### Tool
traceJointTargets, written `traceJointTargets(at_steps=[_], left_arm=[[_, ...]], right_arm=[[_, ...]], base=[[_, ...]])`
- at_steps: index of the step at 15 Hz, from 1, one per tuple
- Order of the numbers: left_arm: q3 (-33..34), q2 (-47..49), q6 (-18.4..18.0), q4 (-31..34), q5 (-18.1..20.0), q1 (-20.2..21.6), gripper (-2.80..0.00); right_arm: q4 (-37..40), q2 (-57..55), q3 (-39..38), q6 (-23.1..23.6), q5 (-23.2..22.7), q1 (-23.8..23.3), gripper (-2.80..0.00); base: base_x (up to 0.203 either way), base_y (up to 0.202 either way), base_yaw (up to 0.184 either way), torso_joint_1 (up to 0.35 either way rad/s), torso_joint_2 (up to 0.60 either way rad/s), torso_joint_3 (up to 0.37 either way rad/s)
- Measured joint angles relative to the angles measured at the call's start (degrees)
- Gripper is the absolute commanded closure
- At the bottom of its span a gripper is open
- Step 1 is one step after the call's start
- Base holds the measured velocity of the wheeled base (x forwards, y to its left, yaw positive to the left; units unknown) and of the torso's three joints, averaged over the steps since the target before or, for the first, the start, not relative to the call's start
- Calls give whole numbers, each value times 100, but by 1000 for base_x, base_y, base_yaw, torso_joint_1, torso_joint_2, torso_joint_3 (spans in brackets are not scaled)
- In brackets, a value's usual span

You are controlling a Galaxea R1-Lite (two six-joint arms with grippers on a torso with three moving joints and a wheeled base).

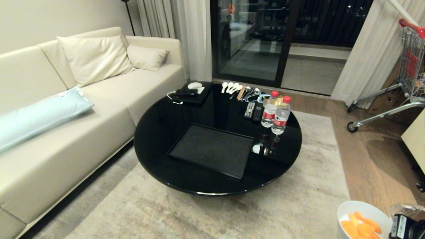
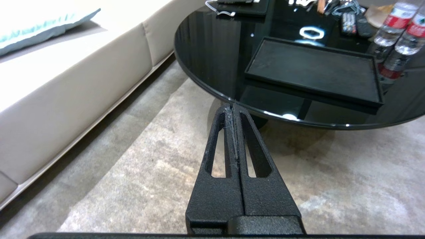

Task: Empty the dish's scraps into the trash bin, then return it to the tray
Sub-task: Move the bowl over the trash can

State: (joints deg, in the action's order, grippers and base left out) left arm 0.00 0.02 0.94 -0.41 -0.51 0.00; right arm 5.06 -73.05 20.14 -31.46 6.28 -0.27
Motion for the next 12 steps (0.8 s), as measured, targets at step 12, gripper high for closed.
traceJointTargets(at_steps=[12], left_arm=[[0, 0, 0, 0, 0, 0, 0]], right_arm=[[-20, 31, 20, 18, 1, -2, 0]], base=[[0, 0, 0, 0, 0, 0]])
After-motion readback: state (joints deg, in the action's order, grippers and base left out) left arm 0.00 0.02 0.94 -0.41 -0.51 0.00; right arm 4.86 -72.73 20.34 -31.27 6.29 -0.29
